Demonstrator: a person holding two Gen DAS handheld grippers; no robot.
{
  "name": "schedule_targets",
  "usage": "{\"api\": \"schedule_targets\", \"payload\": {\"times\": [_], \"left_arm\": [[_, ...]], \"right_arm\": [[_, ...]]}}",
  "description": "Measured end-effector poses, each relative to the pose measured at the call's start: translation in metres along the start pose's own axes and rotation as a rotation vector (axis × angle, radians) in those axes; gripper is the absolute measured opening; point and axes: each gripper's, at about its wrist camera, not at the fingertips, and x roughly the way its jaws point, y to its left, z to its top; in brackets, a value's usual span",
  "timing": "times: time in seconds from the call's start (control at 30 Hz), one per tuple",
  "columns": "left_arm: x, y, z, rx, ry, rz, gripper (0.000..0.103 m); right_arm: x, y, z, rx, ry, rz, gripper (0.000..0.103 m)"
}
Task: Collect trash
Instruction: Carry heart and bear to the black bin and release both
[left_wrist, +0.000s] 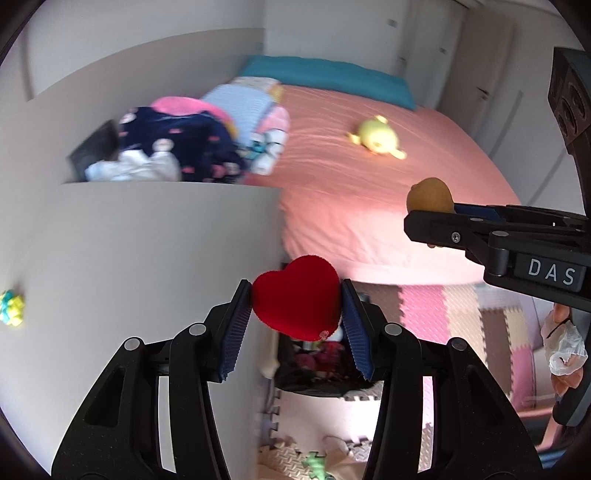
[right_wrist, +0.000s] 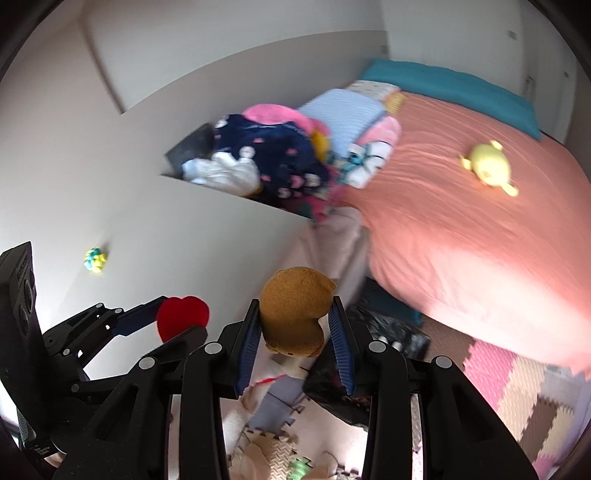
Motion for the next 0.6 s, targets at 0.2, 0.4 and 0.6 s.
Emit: {"api": "schedule_targets", "payload": {"times": [0.2, 0.4, 0.6], "left_arm": [[0.029, -0.047, 0.0, 0.077, 0.053, -0.064, 0.048], [0.049, -0.069, 0.0, 0.11, 0.103, -0.091, 0.048], [0.062, -0.071, -0.002, 0.105, 0.141, -0.021, 0.097]], "right_arm": [[-0.005, -0.048, -0.017, 0.078, 0.022, -0.054, 0.038], [0.003, -0.074, -0.022, 0.109, 0.064, -0.083, 0.038], [0.001, -0.084, -0.015, 0.132, 0.033, -0.216, 0.079]]}}
